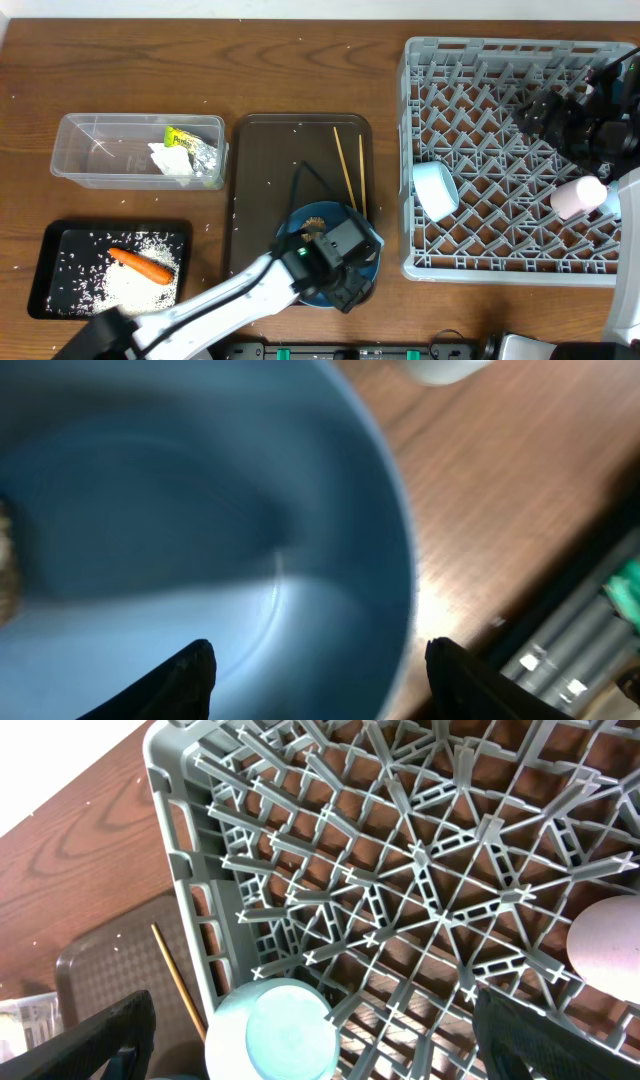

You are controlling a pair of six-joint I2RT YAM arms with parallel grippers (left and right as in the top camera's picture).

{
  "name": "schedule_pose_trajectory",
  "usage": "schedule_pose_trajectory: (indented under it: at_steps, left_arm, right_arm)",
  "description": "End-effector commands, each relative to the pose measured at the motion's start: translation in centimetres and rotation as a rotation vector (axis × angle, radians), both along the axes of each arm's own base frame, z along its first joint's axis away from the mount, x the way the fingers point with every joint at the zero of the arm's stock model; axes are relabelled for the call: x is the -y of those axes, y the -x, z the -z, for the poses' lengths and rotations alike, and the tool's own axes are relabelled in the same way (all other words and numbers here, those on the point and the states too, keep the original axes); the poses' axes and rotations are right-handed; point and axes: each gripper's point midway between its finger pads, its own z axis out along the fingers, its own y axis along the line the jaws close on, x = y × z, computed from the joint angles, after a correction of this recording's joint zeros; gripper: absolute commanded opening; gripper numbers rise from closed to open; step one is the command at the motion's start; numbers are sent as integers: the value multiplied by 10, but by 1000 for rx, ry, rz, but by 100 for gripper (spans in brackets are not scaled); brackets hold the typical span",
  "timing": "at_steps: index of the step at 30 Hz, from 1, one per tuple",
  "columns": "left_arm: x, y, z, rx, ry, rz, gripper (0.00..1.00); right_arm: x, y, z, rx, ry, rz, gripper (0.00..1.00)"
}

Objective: Sort waste into correct bins and load items into the dishwasher rack
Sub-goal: 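Grasp the rim of the blue plate with the left gripper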

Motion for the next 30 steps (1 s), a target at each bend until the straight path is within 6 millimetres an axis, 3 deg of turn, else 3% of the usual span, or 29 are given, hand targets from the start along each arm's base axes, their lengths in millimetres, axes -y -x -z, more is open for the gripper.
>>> schedule_pose_trajectory:
  at_steps: [1, 9, 14, 22, 30]
  left_arm:
    - [-3, -2, 16, -8, -61, -29, 68]
    - [-13, -8, 13, 50, -149, 39, 67]
    - [-5, 2, 10, 61, -144, 87, 67]
    - [20, -5, -24, 122, -68, 104, 63]
    - [25, 18, -7, 95, -116, 183, 62]
  right_arm:
    - [-2, 0, 0, 1, 9, -15, 94]
    - [-2, 0, 0, 1, 9, -15, 95]
    - [-2, 0, 0, 0, 9, -15, 95]
    - [-2, -1, 0, 4, 10, -15, 95]
    - [-2, -1, 0, 4, 10, -15, 95]
